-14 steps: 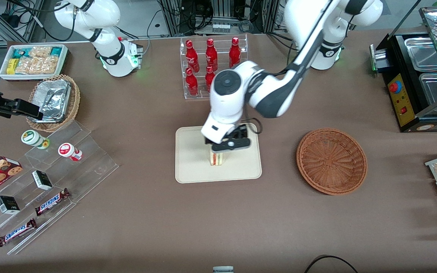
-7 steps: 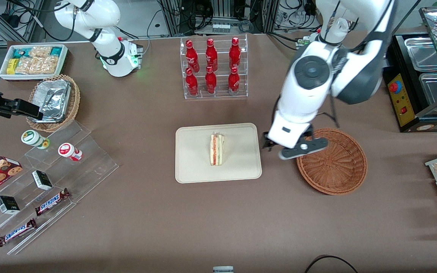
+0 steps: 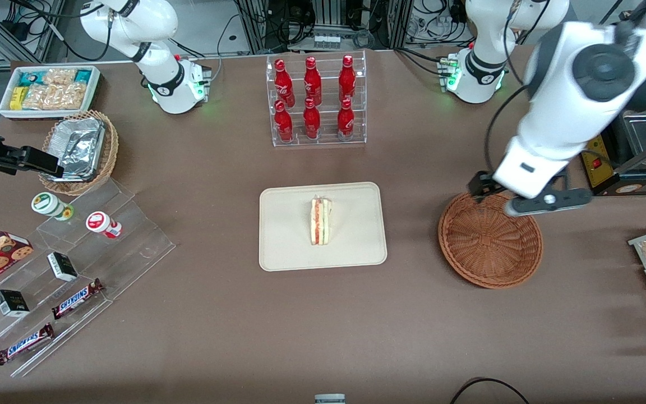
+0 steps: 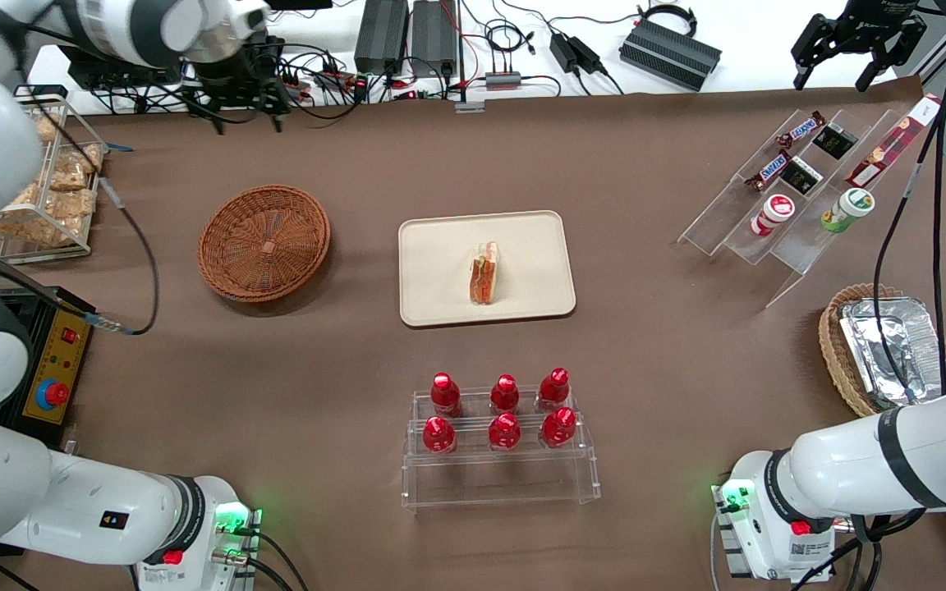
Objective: Place sandwich from basket to tray
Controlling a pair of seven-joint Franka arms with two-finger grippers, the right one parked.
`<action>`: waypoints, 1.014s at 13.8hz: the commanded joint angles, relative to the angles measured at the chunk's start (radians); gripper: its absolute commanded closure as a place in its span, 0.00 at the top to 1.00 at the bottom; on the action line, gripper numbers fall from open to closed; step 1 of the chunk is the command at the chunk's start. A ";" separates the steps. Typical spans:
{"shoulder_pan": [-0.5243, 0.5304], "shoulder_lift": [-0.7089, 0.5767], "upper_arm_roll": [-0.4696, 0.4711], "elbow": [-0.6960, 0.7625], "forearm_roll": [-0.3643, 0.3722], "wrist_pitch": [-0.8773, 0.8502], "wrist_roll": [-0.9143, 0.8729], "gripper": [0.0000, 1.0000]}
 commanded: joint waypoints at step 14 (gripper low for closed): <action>0.200 -0.078 -0.011 0.034 -0.047 -0.101 0.378 1.00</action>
